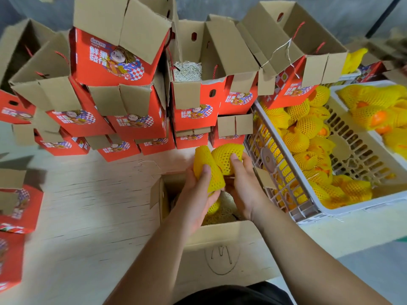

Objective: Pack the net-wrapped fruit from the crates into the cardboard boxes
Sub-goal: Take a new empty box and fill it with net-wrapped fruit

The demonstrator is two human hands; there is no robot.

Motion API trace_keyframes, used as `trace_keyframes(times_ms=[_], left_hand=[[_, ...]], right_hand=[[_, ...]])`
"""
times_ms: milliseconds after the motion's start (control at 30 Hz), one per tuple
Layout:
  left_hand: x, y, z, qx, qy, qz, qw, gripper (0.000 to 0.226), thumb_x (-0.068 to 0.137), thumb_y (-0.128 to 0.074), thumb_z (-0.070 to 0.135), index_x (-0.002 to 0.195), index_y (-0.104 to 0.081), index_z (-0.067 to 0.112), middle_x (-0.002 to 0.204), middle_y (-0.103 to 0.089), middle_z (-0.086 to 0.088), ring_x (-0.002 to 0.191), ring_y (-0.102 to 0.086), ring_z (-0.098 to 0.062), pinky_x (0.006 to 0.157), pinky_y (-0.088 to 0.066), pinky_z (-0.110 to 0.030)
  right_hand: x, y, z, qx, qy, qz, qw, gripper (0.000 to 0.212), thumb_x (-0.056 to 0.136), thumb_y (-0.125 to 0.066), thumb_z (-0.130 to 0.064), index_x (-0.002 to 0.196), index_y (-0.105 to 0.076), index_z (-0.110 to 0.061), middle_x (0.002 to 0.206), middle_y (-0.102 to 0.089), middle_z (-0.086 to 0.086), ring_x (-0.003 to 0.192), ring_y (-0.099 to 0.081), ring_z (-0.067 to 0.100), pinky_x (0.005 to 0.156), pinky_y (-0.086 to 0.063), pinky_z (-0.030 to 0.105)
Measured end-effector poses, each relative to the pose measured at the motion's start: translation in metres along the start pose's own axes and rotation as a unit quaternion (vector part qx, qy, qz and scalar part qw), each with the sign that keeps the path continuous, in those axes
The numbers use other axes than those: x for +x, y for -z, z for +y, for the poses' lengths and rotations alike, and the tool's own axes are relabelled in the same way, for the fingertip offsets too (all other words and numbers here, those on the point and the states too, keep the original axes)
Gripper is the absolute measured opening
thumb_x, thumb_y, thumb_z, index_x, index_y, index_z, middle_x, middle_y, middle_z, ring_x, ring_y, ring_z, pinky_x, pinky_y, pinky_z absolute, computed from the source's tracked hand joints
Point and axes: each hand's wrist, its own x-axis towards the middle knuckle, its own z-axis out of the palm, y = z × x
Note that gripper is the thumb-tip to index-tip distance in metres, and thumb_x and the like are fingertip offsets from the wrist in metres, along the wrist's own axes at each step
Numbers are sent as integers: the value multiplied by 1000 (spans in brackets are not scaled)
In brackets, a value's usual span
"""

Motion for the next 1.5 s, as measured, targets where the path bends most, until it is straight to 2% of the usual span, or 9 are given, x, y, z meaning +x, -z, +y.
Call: trace_keyframes(times_ms=[233, 367, 533, 667, 767, 933, 1067, 1200, 1500], left_hand=[[-8, 22, -4, 191, 7, -5, 982, 56, 86, -71, 56, 138, -51, 50, 132, -64, 18, 119, -65, -6, 89, -59, -35], [-11, 35, -5, 237, 63, 106, 964, 37, 97, -68, 46, 131, -55, 44, 131, -58, 7, 107, -66, -12, 69, -63, -29], [-1, 47, -16, 601, 109, 59, 790, 50, 99, -54, 55, 144, -45, 38, 137, -46, -10, 115, -61, -35, 92, -54, -39], [15, 47, -23, 719, 262, -14, 643, 66, 104, -52, 42, 161, -23, 24, 162, -23, -17, 144, -40, -36, 113, -37, -39], [21, 48, -27, 753, 282, 23, 595, 66, 106, -49, 20, 161, -17, 5, 161, -33, -20, 144, -41, -38, 115, -36, -46], [24, 36, -21, 765, 193, 55, 612, 68, 101, -52, 31, 159, -21, 16, 155, -26, -14, 135, -48, -40, 106, -44, -49], [28, 1, -21, 589, 17, 40, 807, 7, 102, -50, 32, 102, -56, 28, 101, -64, 1, 96, -64, -23, 80, -51, -34], [32, -56, -25, 459, -80, 24, 884, 12, 97, -46, 31, 90, -55, 37, 92, -61, 17, 84, -58, 7, 63, -38, -10], [82, -191, -55, 466, -170, -31, 868, 27, 88, -45, 34, 94, -70, 26, 98, -71, 6, 93, -63, -6, 78, -44, -13]], right_hand=[[9, 5, -8, -129, 37, 27, 991, 18, 89, -60, -50, 106, -54, -44, 103, -70, 0, 93, -70, 18, 61, -58, 30], [11, 41, 2, -388, 41, -23, 920, 33, 80, -65, -49, 107, -48, -41, 95, -69, -5, 90, -66, 13, 72, -49, 31], [33, 34, 18, -584, -78, -55, 806, 66, 75, -66, -64, 126, -48, -26, 115, -67, 10, 106, -63, 33, 87, -50, 38], [39, 33, 37, -565, -185, -43, 803, 96, 91, -68, -54, 156, -15, -8, 146, -51, 18, 133, -52, 35, 108, -42, 38], [36, 31, 40, -578, -217, -65, 784, 84, 102, -55, -47, 157, -16, 3, 151, -47, 18, 136, -49, 35, 108, -40, 37], [27, 29, 23, -606, -160, -52, 778, 75, 95, -57, -45, 156, -27, -11, 143, -56, 15, 131, -54, 34, 108, -45, 39], [18, 33, 11, -547, -32, -62, 834, 41, 93, -57, -35, 131, -62, -22, 126, -69, 6, 119, -62, 30, 103, -50, 40], [6, 51, -9, -341, 50, 6, 939, 18, 94, -56, -20, 111, -64, -23, 95, -74, -3, 92, -69, 21, 81, -57, 33], [16, 164, -66, -198, 134, 100, 966, 18, 95, -57, -7, 108, -67, -14, 88, -74, 1, 66, -62, -4, 58, -47, 13]])
